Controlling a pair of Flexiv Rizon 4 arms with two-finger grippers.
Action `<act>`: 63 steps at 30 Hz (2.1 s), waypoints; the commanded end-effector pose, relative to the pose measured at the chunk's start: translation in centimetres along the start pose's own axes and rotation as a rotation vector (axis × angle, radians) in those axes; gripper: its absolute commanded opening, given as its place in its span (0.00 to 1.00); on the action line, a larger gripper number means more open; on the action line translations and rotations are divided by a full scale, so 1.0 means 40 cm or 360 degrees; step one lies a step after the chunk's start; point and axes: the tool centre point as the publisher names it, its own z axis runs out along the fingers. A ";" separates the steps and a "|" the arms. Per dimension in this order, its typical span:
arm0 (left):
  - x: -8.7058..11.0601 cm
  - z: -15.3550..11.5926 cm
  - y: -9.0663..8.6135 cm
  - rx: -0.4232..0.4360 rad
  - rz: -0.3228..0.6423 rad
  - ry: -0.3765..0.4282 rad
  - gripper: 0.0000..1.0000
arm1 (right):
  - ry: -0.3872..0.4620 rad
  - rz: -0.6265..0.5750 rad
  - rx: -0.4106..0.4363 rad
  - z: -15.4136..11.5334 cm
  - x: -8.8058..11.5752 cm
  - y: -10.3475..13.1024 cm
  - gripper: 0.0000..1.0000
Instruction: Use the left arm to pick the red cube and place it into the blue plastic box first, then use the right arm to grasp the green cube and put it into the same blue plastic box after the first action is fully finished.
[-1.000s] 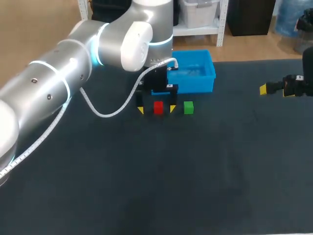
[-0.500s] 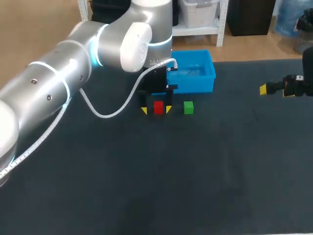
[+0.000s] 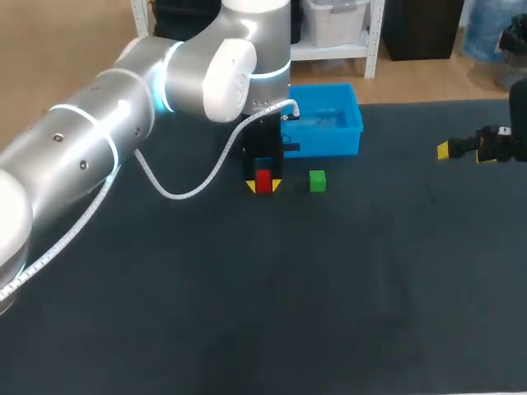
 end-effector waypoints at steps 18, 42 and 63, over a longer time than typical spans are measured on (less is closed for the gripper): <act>0.014 -0.088 0.004 0.0014 0.0060 -0.0069 0.00 | 0.0002 0.0000 0.0003 0.000 0.000 0.000 1.00; 0.031 -0.266 0.032 0.0138 0.0048 -0.0270 0.00 | 0.0002 0.0000 0.0003 0.000 0.000 0.000 1.00; 0.021 -0.374 0.068 0.0203 0.0072 -0.0455 0.00 | 0.0002 0.0000 0.0003 0.000 0.000 0.000 1.00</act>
